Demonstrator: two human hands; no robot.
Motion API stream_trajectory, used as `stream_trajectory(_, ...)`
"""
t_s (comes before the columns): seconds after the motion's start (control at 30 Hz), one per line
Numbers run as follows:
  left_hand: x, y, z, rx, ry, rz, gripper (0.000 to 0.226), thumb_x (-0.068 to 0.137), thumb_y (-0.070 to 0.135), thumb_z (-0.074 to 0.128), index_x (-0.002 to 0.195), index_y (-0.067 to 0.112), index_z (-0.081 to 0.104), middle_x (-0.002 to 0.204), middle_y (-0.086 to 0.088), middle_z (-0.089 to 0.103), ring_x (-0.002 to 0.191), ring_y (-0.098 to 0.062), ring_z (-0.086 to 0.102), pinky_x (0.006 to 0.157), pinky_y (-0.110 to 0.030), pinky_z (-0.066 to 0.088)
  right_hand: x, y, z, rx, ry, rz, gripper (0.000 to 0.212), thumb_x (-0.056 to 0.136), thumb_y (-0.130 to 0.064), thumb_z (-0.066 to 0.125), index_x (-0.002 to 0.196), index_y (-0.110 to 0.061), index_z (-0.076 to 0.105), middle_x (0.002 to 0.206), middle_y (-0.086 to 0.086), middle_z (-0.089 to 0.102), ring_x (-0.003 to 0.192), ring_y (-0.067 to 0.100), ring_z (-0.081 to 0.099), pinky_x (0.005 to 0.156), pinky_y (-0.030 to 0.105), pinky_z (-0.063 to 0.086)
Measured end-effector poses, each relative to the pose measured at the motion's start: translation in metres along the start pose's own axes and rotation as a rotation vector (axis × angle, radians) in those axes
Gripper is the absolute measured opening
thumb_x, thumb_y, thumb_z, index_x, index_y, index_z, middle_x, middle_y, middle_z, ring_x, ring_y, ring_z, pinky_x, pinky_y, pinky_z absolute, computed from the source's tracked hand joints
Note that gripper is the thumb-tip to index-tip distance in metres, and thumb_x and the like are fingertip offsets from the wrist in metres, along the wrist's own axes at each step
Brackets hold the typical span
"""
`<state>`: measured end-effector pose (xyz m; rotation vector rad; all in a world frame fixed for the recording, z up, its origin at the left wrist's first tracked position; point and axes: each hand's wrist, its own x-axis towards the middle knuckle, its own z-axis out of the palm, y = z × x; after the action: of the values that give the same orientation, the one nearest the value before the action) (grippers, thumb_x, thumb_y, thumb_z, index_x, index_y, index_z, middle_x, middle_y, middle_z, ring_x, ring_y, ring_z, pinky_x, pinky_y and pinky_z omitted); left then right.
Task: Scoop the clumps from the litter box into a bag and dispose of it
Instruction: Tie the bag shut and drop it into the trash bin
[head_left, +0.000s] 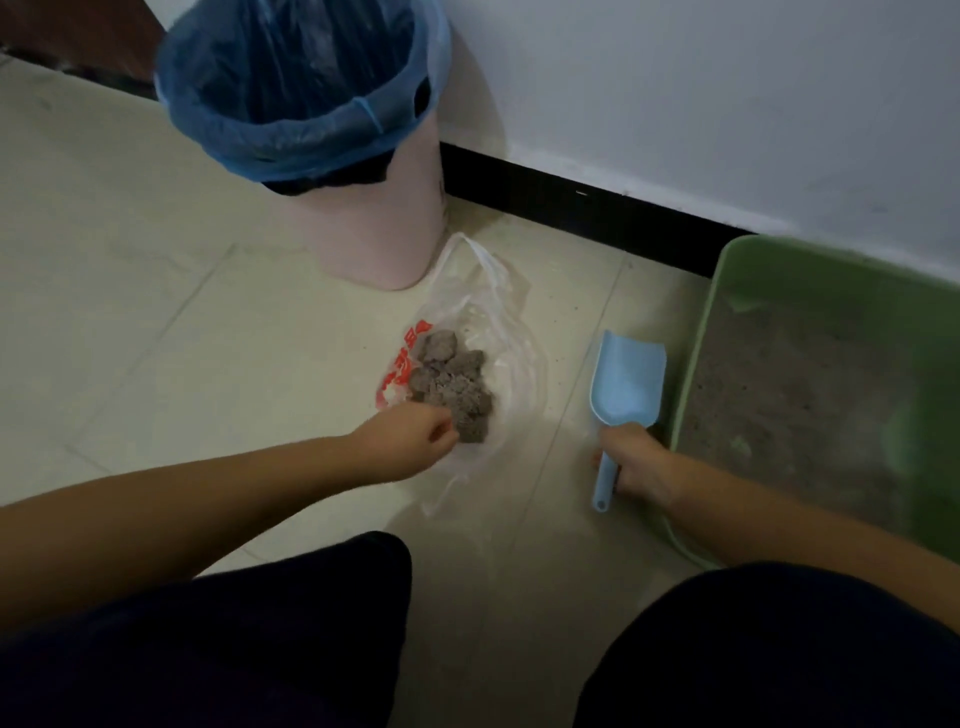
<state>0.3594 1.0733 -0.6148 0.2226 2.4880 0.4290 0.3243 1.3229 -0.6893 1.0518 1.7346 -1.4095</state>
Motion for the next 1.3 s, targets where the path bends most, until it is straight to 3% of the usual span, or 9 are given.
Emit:
stream_trajectory(0.13, 0.003, -0.004, 0.021, 0.38, -0.174, 0.102, 0.048, 0.098, 0.045, 0.035, 0.078, 0.007, 0.058, 0.076, -0.012, 0.054, 0.078, -0.029, 0.058, 0.065, -0.031, 0.04, -0.02, -0.025, -0.01, 0.049, -0.024, 0.123, 0.031, 0.092, -0.009, 0.055, 0.121, -0.002, 0.048, 0.12, 0.012, 0.049, 0.112, 0.03, 0.048, 0.106, 0.05, 0.035)
stream_trajectory(0.3, 0.016, -0.006, 0.029, 0.535, -0.225, 0.162, 0.062, 0.091, 0.064, 0.031, 0.062, 0.013, 0.05, 0.066, -0.004, 0.053, 0.061, -0.02, 0.048, 0.06, -0.03, 0.038, -0.048, -0.09, -0.002, -0.36, 0.096, -0.205, 0.05, 0.093, -0.017, 0.056, 0.134, 0.005, 0.039, 0.122, 0.017, 0.047, 0.109, 0.031, 0.049, 0.089, 0.038, 0.042)
stream_trajectory(0.53, 0.03, -0.023, 0.02, 0.145, -0.203, -0.013, 0.023, 0.091, 0.004, 0.044, 0.097, 0.002, 0.065, 0.104, -0.014, 0.066, 0.096, -0.031, 0.063, 0.067, -0.032, 0.044, -0.017, -0.173, 0.109, -0.898, 0.008, -0.655, 0.072, 0.093, -0.035, 0.055, 0.148, -0.007, 0.018, 0.15, 0.014, 0.03, 0.136, 0.029, 0.034, 0.106, 0.031, 0.031)
stream_trajectory(0.63, 0.024, -0.042, -0.001, 0.007, -0.163, -0.021, 0.023, 0.092, 0.008, 0.042, 0.09, 0.002, 0.064, 0.088, -0.015, 0.068, 0.08, -0.03, 0.068, 0.062, -0.031, 0.051, 0.0, -0.169, 0.144, -0.744, -0.006, -0.68, 0.016, 0.09, -0.033, 0.058, 0.095, -0.018, 0.056, 0.093, -0.002, 0.055, 0.1, 0.023, 0.051, 0.081, 0.027, 0.037)
stream_trajectory(0.7, 0.021, -0.055, -0.025, -0.082, -0.03, -0.071, 0.021, 0.094, 0.018, 0.043, 0.089, 0.008, 0.061, 0.08, -0.013, 0.069, 0.07, -0.031, 0.069, 0.063, -0.034, 0.056, -0.007, -0.161, 0.145, -0.524, 0.002, -0.686, 0.028, 0.09, -0.03, 0.059, 0.067, -0.025, 0.043, 0.07, -0.01, 0.04, 0.078, 0.015, 0.047, 0.07, 0.024, 0.036)
stream_trajectory(0.8, 0.034, -0.067, -0.057, -0.082, 0.387, -0.053, 0.021, 0.095, 0.025, 0.041, 0.101, 0.016, 0.059, 0.083, -0.01, 0.07, 0.073, -0.032, 0.066, 0.067, -0.037, 0.053, -0.029, -0.153, 0.109, -0.251, 0.005, -0.669, 0.021, 0.09, -0.027, 0.06, 0.071, -0.022, 0.052, 0.075, -0.003, 0.051, 0.072, 0.01, 0.05, 0.067, 0.021, 0.04)
stream_trajectory(0.9, 0.043, -0.053, -0.088, -0.169, 0.656, 0.106, 0.016, 0.095, 0.014, 0.044, 0.097, 0.011, 0.06, 0.088, -0.008, 0.063, 0.072, -0.023, 0.057, 0.06, -0.029, 0.039, -0.052, -0.145, 0.051, 0.011, -0.163, -0.56, 0.012, 0.092, -0.019, 0.057, 0.101, -0.016, 0.064, 0.115, 0.0, 0.059, 0.114, 0.012, 0.051, 0.106, 0.03, 0.037)
stream_trajectory(1.13, 0.036, 0.004, -0.135, -0.56, 0.316, 0.207, 0.023, 0.096, 0.014, 0.04, 0.082, 0.023, 0.055, 0.068, -0.002, 0.059, 0.058, -0.012, 0.055, 0.056, -0.023, 0.044, -0.103, -0.12, -0.013, 0.206, -0.294, -0.726, 0.05, 0.097, -0.006, 0.038, 0.065, -0.023, 0.071, 0.127, -0.001, 0.06, 0.122, 0.011, 0.052, 0.108, 0.032, 0.034)
stream_trajectory(1.3, 0.014, 0.013, -0.167, 0.072, 0.336, 0.399, 0.018, 0.093, 0.033, 0.053, 0.078, 0.023, 0.057, 0.058, 0.012, 0.046, 0.055, -0.004, 0.044, 0.052, -0.014, 0.032, -0.127, -0.131, 0.0, 0.266, -0.34, -0.855, 0.04, 0.096, -0.011, 0.043, 0.068, -0.023, 0.068, 0.107, 0.001, 0.071, 0.104, 0.012, 0.065, 0.092, 0.031, 0.048)
